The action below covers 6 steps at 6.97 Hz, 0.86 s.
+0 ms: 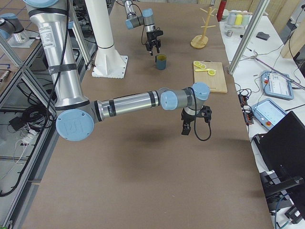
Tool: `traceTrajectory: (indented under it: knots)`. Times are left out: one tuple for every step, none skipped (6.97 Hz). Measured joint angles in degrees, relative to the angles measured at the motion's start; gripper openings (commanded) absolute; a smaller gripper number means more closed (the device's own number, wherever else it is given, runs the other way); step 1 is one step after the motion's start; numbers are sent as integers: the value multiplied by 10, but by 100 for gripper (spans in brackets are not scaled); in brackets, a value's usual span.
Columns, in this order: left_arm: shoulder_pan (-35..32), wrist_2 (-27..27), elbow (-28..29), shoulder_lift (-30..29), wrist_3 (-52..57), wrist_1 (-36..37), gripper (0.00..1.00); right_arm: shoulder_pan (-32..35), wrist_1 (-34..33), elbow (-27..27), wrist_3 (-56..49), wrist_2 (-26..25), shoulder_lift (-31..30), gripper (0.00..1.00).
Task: Hang cup on storage rack
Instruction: 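Reach the left gripper to the mug handle while the right arm retracts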
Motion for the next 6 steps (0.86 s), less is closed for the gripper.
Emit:
traceTrajectory:
  knots:
    - [0, 0, 5, -3, 1, -2, 71, 1, 0, 1, 0, 0, -3, 100]
    - [1, 0, 9, -5, 2, -3, 71, 2, 0, 2, 0, 0, -5, 100]
    - [1, 0, 11, -6, 2, -10, 71, 2, 0, 2, 1, 0, -6, 100]
    - [1, 2, 16, -6, 2, -27, 71, 2, 0, 2, 1, 0, -6, 100]
    - [1, 14, 26, -6, 1, -51, 71, 2, 0, 2, 2, 0, -6, 100]
    - [1, 32, 39, -5, 1, -84, 71, 2, 0, 2, 3, 0, -6, 100]
